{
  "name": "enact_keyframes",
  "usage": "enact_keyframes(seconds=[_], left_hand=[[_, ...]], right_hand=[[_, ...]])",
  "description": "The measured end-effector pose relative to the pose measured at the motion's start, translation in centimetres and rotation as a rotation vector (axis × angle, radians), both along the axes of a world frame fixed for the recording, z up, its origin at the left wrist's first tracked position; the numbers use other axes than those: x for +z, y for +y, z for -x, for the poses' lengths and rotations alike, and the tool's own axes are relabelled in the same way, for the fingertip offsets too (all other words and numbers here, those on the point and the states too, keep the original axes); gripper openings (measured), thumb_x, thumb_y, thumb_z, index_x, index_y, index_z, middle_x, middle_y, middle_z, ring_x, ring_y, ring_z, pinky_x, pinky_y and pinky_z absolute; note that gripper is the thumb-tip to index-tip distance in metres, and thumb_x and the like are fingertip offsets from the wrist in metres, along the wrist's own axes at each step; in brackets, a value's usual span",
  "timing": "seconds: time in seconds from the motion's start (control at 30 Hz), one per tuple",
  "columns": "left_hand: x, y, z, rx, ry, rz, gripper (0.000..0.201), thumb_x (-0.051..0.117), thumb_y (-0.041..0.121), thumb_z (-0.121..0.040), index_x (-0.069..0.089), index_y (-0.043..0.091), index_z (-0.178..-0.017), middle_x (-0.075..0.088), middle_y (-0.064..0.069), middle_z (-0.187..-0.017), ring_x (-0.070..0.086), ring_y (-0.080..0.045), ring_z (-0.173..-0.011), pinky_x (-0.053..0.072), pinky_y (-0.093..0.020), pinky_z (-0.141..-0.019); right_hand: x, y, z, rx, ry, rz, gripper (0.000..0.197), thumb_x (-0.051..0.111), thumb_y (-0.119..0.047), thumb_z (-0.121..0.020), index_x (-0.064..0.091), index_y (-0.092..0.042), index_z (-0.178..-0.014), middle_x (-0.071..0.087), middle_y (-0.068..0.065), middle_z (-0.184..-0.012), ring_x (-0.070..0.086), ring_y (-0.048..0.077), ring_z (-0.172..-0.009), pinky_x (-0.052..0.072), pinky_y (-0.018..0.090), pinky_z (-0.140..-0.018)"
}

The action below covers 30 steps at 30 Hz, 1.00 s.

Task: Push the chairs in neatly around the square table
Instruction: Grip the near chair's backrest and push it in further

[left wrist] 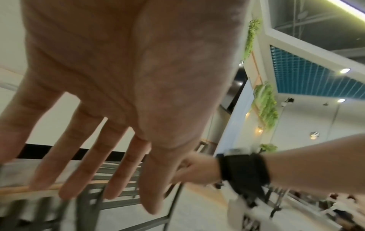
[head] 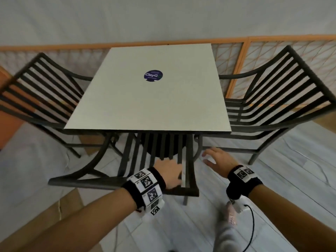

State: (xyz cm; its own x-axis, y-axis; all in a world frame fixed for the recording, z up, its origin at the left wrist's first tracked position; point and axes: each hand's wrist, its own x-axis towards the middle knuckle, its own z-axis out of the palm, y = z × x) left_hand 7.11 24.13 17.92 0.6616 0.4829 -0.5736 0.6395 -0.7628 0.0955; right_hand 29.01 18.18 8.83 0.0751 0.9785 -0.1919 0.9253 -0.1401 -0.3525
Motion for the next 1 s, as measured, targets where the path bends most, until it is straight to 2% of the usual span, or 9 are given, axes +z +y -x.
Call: enact_keyframes(seconds=[0.13,0.27,0.3,0.37,0.43,0.5,0.63,0.87,1.0], left_hand=[[-0.8,2.1,9.7,0.116,0.201,0.016,0.055,0.067,0.053,-0.079,0.055,0.017,-0.119,0.061,-0.007,-0.122,0.059,-0.028,-0.111,0.049,-0.043,-0.092],[-2.7,3.7,16.8,0.281,0.228,0.002,0.044,0.064,0.045,-0.083,0.056,0.022,-0.121,0.062,-0.003,-0.122,0.058,-0.026,-0.114,0.045,-0.044,-0.097],[-3.2,4.1,18.2,0.323,0.182,-0.009,0.04,0.063,0.043,-0.083,0.056,0.027,-0.119,0.063,-0.001,-0.12,0.059,-0.025,-0.114,0.043,-0.045,-0.1],[-4.4,4.7,20.8,0.393,0.067,-0.044,0.033,0.062,0.039,-0.083,0.059,0.035,-0.116,0.067,0.004,-0.114,0.06,-0.023,-0.112,0.04,-0.048,-0.103],[-5.4,5.5,22.8,0.449,0.008,-0.132,0.022,0.058,0.035,-0.086,0.063,0.037,-0.108,0.07,0.006,-0.106,0.063,-0.022,-0.107,0.039,-0.049,-0.104],[-6.1,6.2,23.9,0.496,0.019,-0.204,0.015,0.055,0.034,-0.088,0.067,0.034,-0.098,0.071,0.005,-0.097,0.065,-0.024,-0.1,0.036,-0.053,-0.106],[-7.3,6.3,24.1,0.521,0.046,-0.253,0.013,0.057,0.029,-0.089,0.068,0.031,-0.095,0.069,0.0,-0.091,0.066,-0.03,-0.096,0.03,-0.059,-0.109],[-8.0,5.3,23.6,0.579,0.022,-0.267,0.011,0.061,0.023,-0.088,0.07,0.03,-0.088,0.069,0.002,-0.083,0.066,-0.028,-0.088,0.017,-0.069,-0.111],[-8.1,5.2,23.4,0.582,0.038,-0.297,0.011,0.061,0.022,-0.087,0.07,0.028,-0.089,0.07,0.002,-0.085,0.066,-0.028,-0.089,0.016,-0.07,-0.111]], right_hand=[[5.5,0.4,8.4,0.149,0.106,0.054,0.038,0.037,-0.059,-0.092,0.058,-0.03,-0.104,0.067,-0.005,-0.102,0.063,0.014,-0.089,0.054,0.038,-0.081],[6.2,0.2,14.6,0.215,-0.046,0.201,0.065,0.035,-0.083,-0.075,0.058,-0.032,-0.108,0.068,-0.006,-0.096,0.063,0.018,-0.088,0.053,0.038,-0.077],[5.6,0.2,15.7,0.216,-0.078,0.254,0.064,0.041,-0.082,-0.073,0.057,-0.033,-0.111,0.068,-0.005,-0.097,0.063,0.02,-0.089,0.053,0.038,-0.077],[4.2,0.1,17.2,0.189,-0.11,0.314,0.042,0.056,-0.06,-0.078,0.058,-0.033,-0.111,0.068,-0.002,-0.098,0.064,0.024,-0.092,0.054,0.039,-0.078],[3.2,-0.3,18.0,0.138,-0.135,0.296,0.025,0.055,-0.032,-0.082,0.06,-0.032,-0.107,0.067,0.002,-0.095,0.064,0.028,-0.092,0.055,0.04,-0.076],[2.2,-0.7,18.3,0.131,-0.188,0.246,0.029,0.051,-0.019,-0.083,0.06,-0.029,-0.107,0.068,0.005,-0.092,0.064,0.03,-0.088,0.054,0.039,-0.073],[1.3,-1.4,18.6,0.129,-0.258,0.169,0.027,0.047,-0.015,-0.088,0.059,-0.026,-0.109,0.068,0.005,-0.091,0.065,0.03,-0.084,0.055,0.043,-0.074],[0.5,-2.3,18.1,0.105,-0.274,0.153,0.024,0.047,-0.02,-0.092,0.059,-0.028,-0.11,0.069,0.005,-0.091,0.065,0.03,-0.085,0.051,0.038,-0.069],[0.6,-2.1,17.9,0.129,-0.306,0.154,0.024,0.047,-0.02,-0.092,0.058,-0.028,-0.112,0.068,0.004,-0.088,0.065,0.029,-0.082,0.048,0.036,-0.065]])
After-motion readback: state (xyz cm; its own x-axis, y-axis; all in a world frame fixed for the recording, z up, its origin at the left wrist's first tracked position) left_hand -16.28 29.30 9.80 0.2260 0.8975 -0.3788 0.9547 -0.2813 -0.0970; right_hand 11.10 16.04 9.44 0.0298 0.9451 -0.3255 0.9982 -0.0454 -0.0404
